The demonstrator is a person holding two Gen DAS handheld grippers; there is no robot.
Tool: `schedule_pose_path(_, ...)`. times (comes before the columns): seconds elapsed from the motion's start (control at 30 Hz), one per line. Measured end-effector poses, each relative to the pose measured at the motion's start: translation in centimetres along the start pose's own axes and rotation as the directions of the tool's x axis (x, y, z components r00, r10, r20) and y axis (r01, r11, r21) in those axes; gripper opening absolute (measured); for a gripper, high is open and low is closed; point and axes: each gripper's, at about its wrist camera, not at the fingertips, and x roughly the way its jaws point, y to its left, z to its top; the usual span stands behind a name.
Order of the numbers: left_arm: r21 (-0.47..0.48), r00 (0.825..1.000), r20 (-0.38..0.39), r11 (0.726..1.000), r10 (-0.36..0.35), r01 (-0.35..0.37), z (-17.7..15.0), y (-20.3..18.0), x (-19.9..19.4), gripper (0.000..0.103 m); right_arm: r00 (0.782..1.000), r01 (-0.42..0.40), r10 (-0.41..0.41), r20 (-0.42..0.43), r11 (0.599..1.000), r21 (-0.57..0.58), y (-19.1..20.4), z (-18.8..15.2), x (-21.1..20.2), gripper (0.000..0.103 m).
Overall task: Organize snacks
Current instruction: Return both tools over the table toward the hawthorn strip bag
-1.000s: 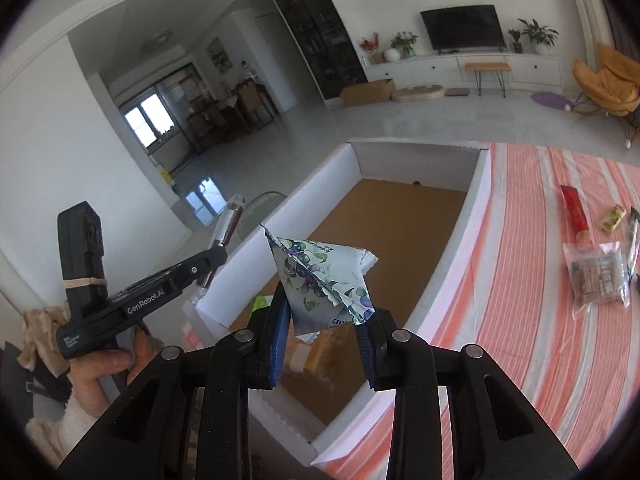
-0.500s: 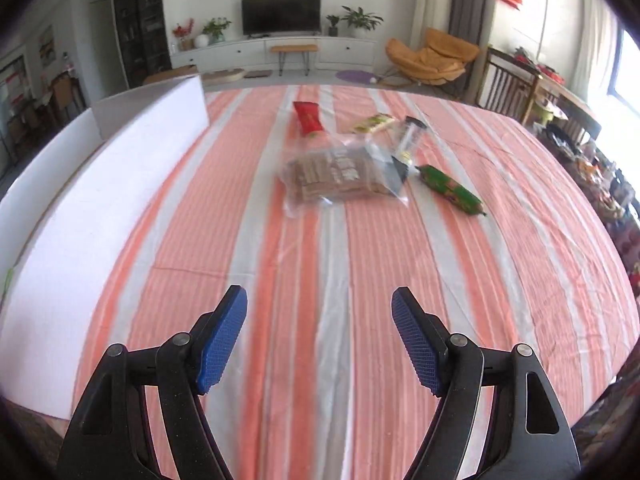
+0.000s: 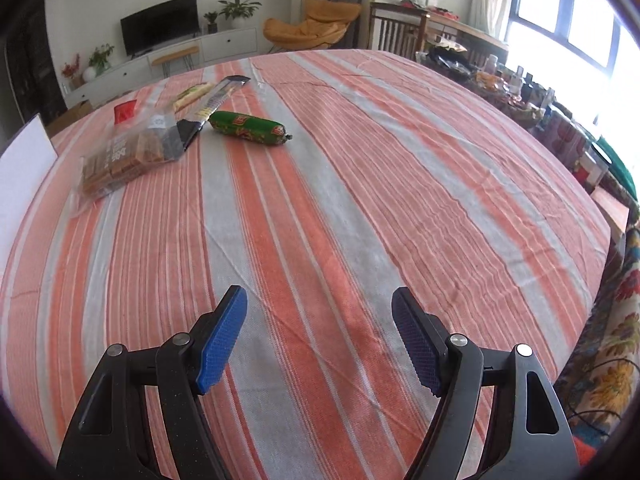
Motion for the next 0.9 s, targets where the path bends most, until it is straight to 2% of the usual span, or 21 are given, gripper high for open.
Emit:
schedule_pose_path(0.1, 0.033, 0.993, -0.029, 0.993, 0.118, -0.117, -0.4, 0.5, 4.2, 0.103, 1.000, -0.006, 0.007, -0.022, 1.000, 0.019, -0.5, -0.2, 0.6, 0.078)
schedule_pose_path(0.27, 0.004, 0.981, -0.094, 0.986, 0.168, -0.168, -1.9, 2.4, 7.9, 0.103, 1.000, 0.001, -0.001, -0.018, 0.999, 0.034, -0.5, -0.4, 0.9, 0.081)
schedule_pose_path(0.43, -0.052, 0.982, -0.118, 0.987, 0.146, -0.153, -2.9, 3.4, 8.3, 0.103, 1.000, 0.002, -0.001, -0.017, 0.999, 0.042, -0.4, -0.4, 1.0, 0.086)
schedule_pose_path(0.57, -0.092, 0.986, -0.131, 0.990, 0.098, -0.111, -2.9, 4.0, 8.4, 0.103, 1.000, 0.003, -0.002, -0.015, 0.999, 0.044, -0.4, -0.4, 1.0, 0.087)
schedule_pose_path(0.9, -0.090, 0.986, -0.133, 0.989, 0.102, -0.114, -2.9, 3.9, 8.6, 0.103, 1.000, 0.002, -0.001, -0.016, 0.999, 0.045, -0.3, -0.4, 1.0, 0.088)
